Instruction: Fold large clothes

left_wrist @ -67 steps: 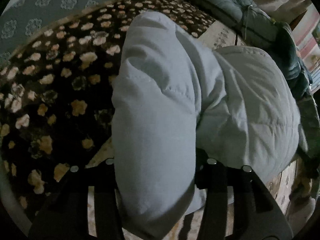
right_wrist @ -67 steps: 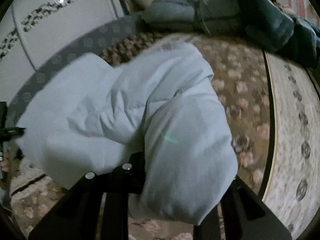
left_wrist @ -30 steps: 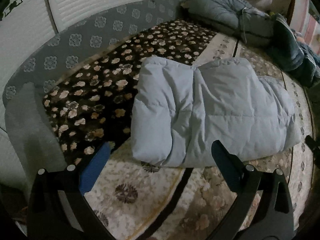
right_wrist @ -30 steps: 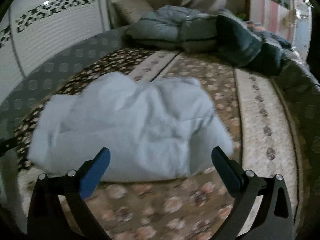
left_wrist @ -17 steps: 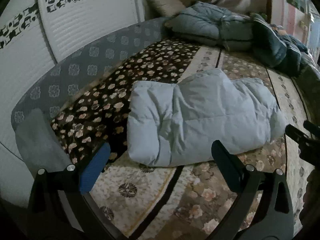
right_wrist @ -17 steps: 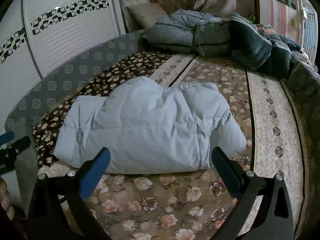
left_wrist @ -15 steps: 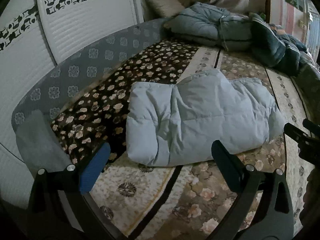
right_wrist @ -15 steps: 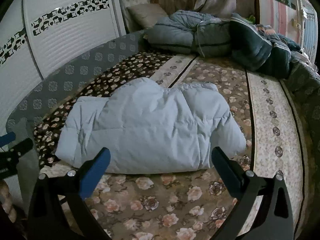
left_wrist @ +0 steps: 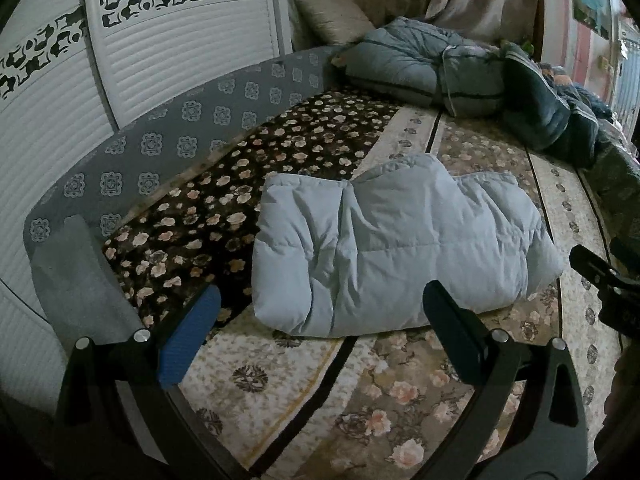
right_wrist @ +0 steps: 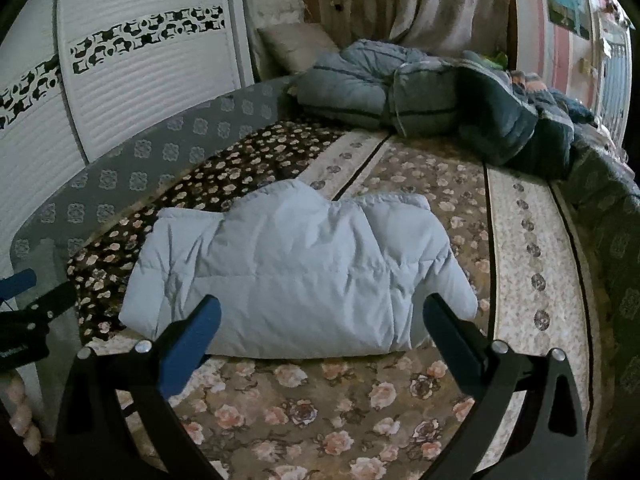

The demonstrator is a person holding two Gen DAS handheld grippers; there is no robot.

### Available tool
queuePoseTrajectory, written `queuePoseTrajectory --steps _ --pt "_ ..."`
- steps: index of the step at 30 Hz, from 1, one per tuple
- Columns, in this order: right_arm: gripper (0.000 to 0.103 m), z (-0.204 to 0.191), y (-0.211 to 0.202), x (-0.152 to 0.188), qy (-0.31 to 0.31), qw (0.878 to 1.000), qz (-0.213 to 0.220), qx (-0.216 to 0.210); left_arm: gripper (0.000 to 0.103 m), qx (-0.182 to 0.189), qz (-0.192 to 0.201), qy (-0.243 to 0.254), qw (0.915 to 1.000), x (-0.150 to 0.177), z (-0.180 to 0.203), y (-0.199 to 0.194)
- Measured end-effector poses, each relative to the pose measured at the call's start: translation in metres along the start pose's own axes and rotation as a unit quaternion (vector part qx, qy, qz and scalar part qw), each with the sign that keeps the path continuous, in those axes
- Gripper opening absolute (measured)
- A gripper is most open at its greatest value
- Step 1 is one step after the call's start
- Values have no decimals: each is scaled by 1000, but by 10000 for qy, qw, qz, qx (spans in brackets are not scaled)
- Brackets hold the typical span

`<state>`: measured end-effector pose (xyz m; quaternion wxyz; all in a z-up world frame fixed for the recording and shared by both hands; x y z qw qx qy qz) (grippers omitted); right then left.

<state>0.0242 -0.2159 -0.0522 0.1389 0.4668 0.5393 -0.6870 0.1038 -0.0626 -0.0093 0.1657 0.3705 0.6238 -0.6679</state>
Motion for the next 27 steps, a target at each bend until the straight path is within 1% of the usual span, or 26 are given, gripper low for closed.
queuePoseTrajectory --steps 3,6,12,21,27 --pt "101 -5 -4 -2 -111 9999 78 64 100 22 46 -40 10000 -1 -2 -3" --pt "101 -7 -7 -3 -144 9998 117 59 100 -44 109 -40 9999 -2 -3 -5" --pt "101 -7 -6 -4 -125 9999 62 52 100 -3 87 -57 9999 -1 -6 -5" --pt "101 -6 -5 -5 -110 9999 116 65 100 6 87 19 10000 -1 -6 -6" --pt "101 -5 -4 -4 -85 9999 51 91 100 14 100 33 9999 -1 -6 -7"
Point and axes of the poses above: each gripper's, at about its wrist camera, not at the fingertips, and y roughly the way its jaws point, z to its right, x to its underside, the point moved 1 cm from there along y, roughly the way its jaws point, and after that the axes turned 1 degree about z, right-handed, at the moved point
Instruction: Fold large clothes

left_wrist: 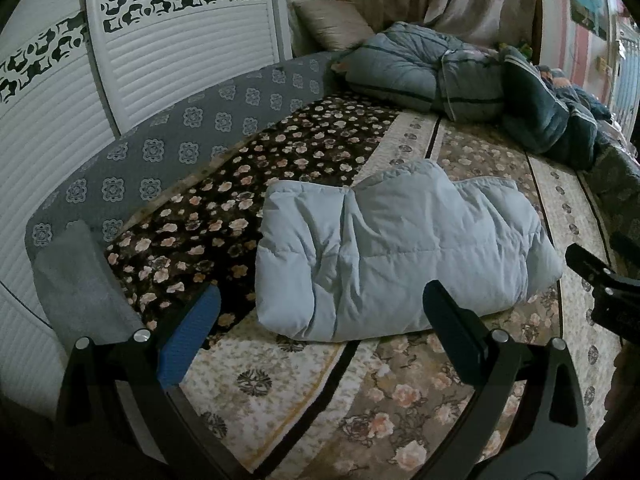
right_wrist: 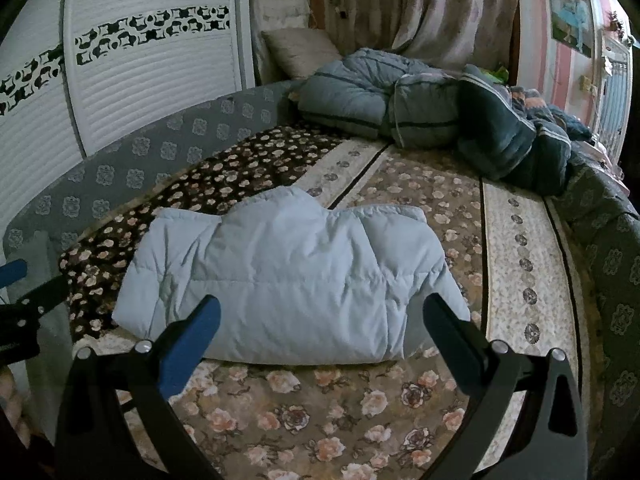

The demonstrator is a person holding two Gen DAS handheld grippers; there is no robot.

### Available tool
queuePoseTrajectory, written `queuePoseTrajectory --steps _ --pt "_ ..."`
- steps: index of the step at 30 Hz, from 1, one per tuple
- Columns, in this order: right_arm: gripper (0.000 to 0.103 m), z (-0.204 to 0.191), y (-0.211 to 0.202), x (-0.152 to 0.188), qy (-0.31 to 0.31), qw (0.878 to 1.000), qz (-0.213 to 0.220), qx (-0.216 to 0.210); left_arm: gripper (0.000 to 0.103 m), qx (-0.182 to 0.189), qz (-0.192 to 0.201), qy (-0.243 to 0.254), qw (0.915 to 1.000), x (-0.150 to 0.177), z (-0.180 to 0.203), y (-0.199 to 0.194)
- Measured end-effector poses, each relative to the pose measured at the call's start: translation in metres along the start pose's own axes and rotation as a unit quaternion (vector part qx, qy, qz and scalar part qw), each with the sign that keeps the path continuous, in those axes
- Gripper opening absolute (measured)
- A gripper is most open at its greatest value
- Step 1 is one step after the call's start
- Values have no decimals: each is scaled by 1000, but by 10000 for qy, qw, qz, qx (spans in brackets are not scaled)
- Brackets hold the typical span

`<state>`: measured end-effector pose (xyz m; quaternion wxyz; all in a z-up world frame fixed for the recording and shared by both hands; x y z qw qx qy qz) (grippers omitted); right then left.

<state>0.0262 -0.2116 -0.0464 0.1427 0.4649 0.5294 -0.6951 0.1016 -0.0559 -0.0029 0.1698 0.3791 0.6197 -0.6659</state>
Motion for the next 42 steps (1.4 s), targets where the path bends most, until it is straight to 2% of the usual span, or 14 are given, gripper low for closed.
queuePoseTrajectory --steps 17,23,42 --pt "101 3 -4 -7 -65 9999 97 111 100 114 -18 107 9999 -2 -4 1" --pt "101 4 -4 -8 -76 9998 141 119 100 39 121 144 9998 -3 -5 -2" --pt "101 3 -4 -11 -120 9996 213 105 100 46 115 192 9997 -2 -14 1"
Point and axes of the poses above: each gripper's, at about its wrist camera, not at the fingertips, and y roughly the way its jaws point, z to its right, x to its underside, the point moved 1 cm from there along y, roughly the way its jaws point, and after that the axes turned 1 degree about z, right-handed, at the moved point
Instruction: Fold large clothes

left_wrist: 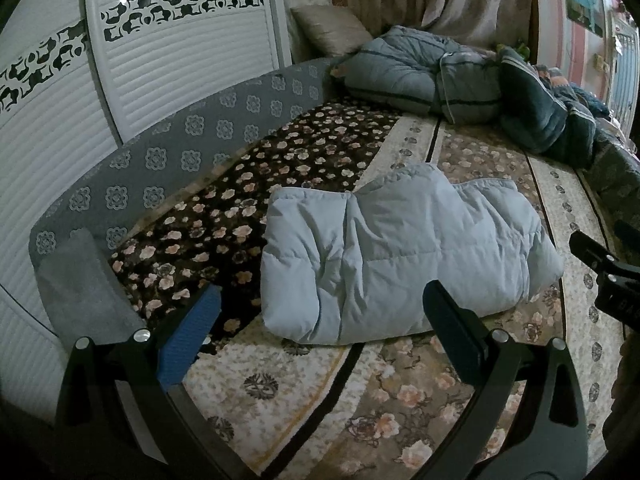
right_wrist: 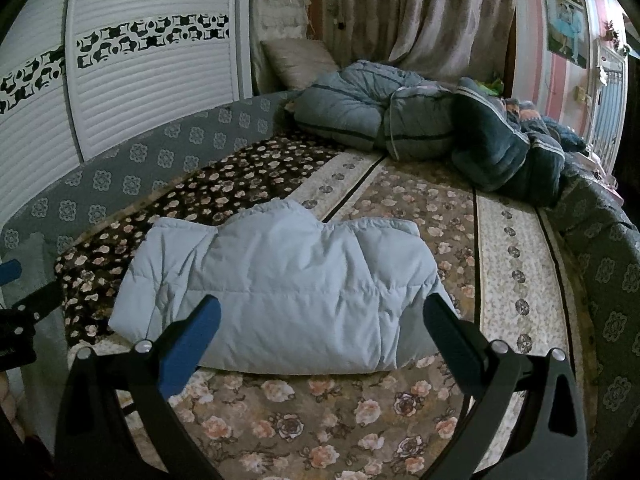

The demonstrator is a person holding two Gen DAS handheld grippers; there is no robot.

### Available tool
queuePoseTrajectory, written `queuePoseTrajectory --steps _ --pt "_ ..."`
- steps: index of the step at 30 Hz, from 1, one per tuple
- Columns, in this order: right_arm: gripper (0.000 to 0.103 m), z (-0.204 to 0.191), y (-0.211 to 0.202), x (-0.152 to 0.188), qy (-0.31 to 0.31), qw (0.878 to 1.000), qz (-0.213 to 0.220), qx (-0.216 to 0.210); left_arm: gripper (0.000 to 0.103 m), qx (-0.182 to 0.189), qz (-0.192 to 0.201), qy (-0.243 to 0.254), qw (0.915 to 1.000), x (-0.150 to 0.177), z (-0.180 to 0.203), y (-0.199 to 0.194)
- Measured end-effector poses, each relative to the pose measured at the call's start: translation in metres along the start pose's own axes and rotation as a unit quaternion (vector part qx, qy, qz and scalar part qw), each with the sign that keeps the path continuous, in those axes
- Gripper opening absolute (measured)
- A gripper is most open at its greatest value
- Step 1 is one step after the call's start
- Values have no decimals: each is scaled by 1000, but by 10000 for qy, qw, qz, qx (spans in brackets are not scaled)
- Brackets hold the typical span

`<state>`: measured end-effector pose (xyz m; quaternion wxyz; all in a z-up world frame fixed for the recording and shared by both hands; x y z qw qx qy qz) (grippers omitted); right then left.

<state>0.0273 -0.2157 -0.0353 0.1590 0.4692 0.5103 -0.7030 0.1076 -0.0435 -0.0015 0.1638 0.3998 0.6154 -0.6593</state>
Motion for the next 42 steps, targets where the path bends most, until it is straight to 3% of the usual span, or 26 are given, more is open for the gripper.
queuePoseTrajectory --steps 25,42 --pt "101 -3 0 -1 -32 10000 25 -14 100 47 5 -42 10000 0 -3 -2" --pt "101 1 6 -5 -115 9999 19 -106 100 -145 42 -108 9998 -3 1 -5"
Point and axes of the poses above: each gripper's, at about its wrist camera, not at the fingertips, and y roughly the way its jaws point, z to its right, x to its underside, the point moved 1 cm from there along y, roughly the way its jaws point, and after that the axes turned 1 degree about z, right-handed, at the moved point
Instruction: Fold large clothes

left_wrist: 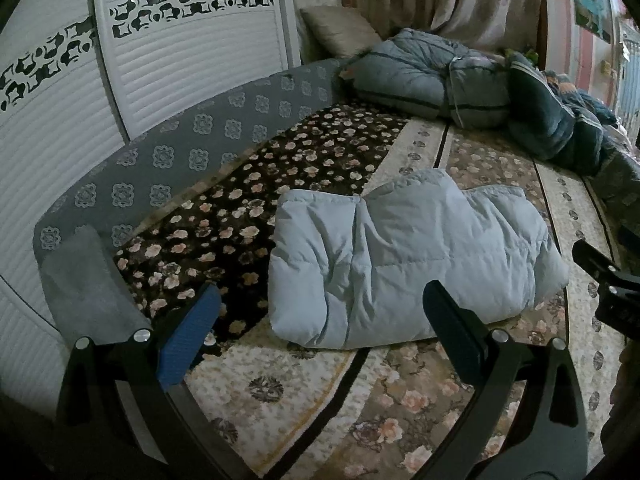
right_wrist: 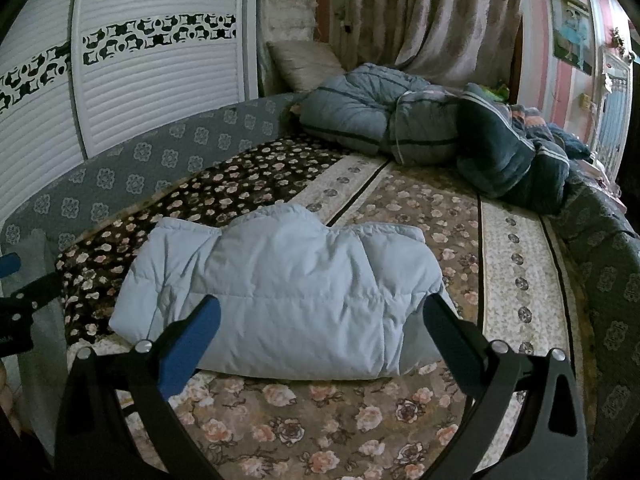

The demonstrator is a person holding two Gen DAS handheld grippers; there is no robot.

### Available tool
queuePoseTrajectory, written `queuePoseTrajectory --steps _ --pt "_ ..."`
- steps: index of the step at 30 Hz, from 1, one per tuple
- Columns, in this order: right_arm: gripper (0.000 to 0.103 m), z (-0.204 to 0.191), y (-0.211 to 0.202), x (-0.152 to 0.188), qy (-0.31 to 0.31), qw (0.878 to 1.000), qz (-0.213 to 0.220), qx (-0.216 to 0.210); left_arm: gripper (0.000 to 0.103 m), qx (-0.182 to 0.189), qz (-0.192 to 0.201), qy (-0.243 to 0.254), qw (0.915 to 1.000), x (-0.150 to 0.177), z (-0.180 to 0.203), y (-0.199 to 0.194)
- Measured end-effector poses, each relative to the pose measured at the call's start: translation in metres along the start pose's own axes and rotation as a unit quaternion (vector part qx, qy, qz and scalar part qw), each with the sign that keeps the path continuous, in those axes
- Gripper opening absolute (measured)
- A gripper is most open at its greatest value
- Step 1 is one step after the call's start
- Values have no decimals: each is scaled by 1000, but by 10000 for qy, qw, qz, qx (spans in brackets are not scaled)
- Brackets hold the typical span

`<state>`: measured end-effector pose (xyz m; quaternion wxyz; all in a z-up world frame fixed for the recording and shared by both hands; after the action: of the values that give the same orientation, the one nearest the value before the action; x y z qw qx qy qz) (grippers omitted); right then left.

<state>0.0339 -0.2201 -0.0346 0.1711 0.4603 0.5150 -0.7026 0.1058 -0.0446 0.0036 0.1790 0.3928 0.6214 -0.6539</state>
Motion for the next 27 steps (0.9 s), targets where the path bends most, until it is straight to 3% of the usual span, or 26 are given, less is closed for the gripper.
queuePoseTrajectory --steps 27 --pt "101 2 3 0 -26 10000 14 -31 100 1 120 65 9999 2 5 -8"
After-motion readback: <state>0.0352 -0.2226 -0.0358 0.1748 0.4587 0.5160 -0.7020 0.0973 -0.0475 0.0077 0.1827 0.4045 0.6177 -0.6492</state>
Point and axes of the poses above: each gripper's, at about its wrist camera, not at the fingertips, and y roughly the way its jaws point, z to its right, x to its underside, the point moved 1 cm from there along y, roughly the way its jaws point, and after that the axes turned 1 degree about z, right-handed, at the moved point
